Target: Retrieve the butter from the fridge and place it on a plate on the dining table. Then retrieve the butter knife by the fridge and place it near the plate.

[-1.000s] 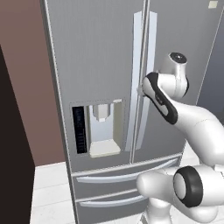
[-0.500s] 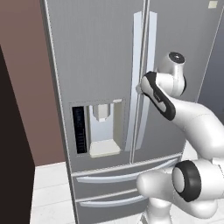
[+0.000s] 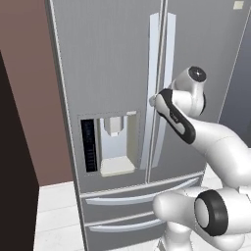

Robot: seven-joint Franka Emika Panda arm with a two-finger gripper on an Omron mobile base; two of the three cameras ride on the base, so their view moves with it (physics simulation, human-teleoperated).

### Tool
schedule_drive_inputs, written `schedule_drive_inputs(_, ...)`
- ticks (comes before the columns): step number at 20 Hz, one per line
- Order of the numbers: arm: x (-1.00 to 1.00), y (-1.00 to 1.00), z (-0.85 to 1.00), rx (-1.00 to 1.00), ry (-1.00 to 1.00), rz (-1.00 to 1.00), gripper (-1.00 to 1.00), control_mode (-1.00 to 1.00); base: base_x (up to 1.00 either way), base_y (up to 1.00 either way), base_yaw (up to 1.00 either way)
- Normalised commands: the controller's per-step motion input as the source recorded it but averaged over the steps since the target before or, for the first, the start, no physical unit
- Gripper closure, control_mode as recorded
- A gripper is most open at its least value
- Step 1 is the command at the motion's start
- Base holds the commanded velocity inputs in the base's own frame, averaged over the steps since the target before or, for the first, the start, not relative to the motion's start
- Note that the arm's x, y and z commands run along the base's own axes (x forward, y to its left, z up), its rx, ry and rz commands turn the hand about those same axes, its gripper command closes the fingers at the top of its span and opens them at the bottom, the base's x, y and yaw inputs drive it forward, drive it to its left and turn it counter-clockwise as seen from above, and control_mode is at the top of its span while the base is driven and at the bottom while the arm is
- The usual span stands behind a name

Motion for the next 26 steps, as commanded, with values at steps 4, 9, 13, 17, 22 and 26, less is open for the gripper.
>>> schedule_drive_inputs(4, 0.40, 0.00, 0.00, 0.00, 0.00, 0.00, -1.00, -1.00, 0.00, 0.00, 0.00)
schedule_drive_inputs(9, 0.34, -0.18, 0.00, 0.00, 0.00, 0.00, -1.00, -1.00, 0.00, 0.00, 0.00)
schedule_drive_inputs(13, 0.40, -0.19, -0.08, 0.00, -0.01, 0.00, -1.00, -1.00, 0.00, 0.00, 0.00)
schedule_drive_inputs(17, 0.46, -0.28, -0.03, 0.01, -0.05, 0.03, -1.00, -1.00, 0.00, 0.00, 0.00)
schedule_drive_inputs(22, 0.34, -0.30, 0.00, 0.03, -0.02, 0.05, -1.00, -1.00, 0.00, 0.00, 0.00)
schedule_drive_inputs(26, 0.17, -0.05, 0.00, 0.00, 0.00, 0.03, 1.00, -1.00, 0.00, 0.00, 0.00)
